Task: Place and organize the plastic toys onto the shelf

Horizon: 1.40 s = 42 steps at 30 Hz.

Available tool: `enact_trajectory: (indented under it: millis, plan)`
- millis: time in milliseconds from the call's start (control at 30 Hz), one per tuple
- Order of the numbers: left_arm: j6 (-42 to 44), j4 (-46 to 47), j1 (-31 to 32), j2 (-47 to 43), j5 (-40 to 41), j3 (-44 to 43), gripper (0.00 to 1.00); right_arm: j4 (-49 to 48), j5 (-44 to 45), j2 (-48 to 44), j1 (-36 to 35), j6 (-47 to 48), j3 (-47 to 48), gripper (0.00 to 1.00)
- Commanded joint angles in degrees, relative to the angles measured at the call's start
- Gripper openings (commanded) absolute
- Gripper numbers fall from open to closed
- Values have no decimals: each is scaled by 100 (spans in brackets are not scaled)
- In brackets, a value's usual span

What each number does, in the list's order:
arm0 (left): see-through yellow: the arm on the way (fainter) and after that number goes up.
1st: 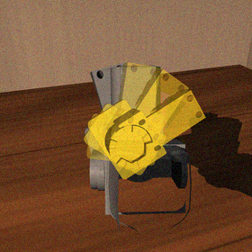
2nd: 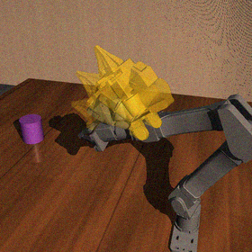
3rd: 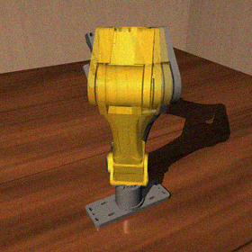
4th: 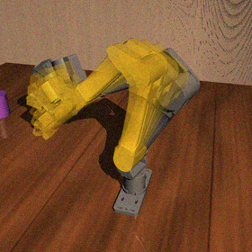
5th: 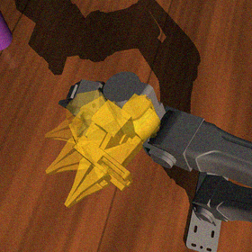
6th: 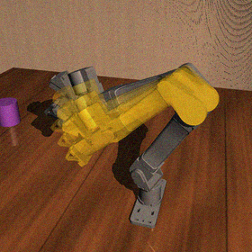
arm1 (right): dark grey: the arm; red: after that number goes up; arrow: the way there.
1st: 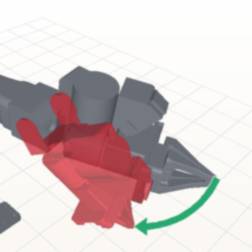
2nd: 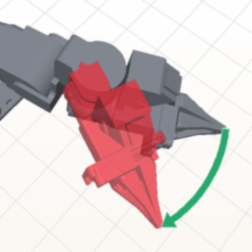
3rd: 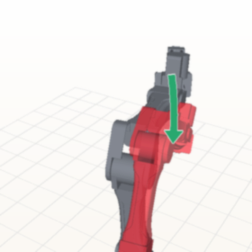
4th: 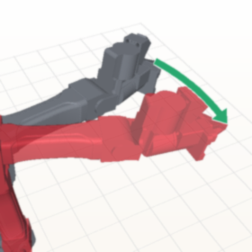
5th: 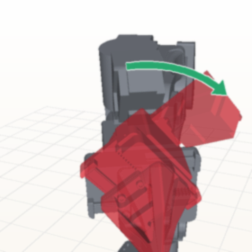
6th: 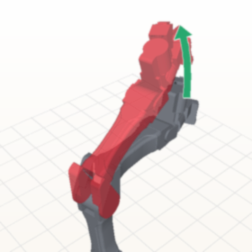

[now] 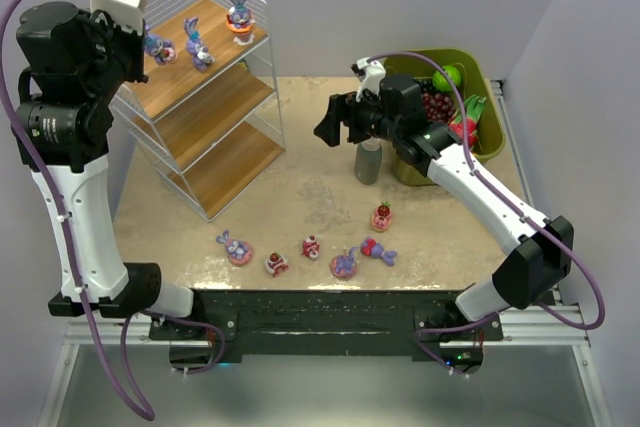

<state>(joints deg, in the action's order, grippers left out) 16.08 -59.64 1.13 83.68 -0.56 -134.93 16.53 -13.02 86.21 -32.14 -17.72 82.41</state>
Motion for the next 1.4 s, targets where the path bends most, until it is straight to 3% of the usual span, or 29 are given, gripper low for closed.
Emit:
enact_trajectory:
  millis: [0,333,500,600,833,1067,1367]
  plan:
    - [133,-74,-51,-299,-313,168,0,-1,-51,-88,6,207,521,90]
    - [273,-119,-51,-783,-542,696,0,-344,-1133,422,-248,531,1716,84]
    - [317,-39,-42,-967,-568,924,0,-20,-826,1089,-819,805,2954,82]
    - [352,-4,-42,-1046,-507,1030,0,-149,-782,1450,-943,691,3491,75]
    - [440,-22,-33,-1003,-480,1057,0,-520,-948,2381,-1110,419,4939,72]
    - [449,-30,45,-941,-393,1206,0,-801,-808,2979,-1356,269,5619,75]
    - [458,-48,283,-1064,-103,1373,0,-1187,-781,3323,-1646,32,5812,75]
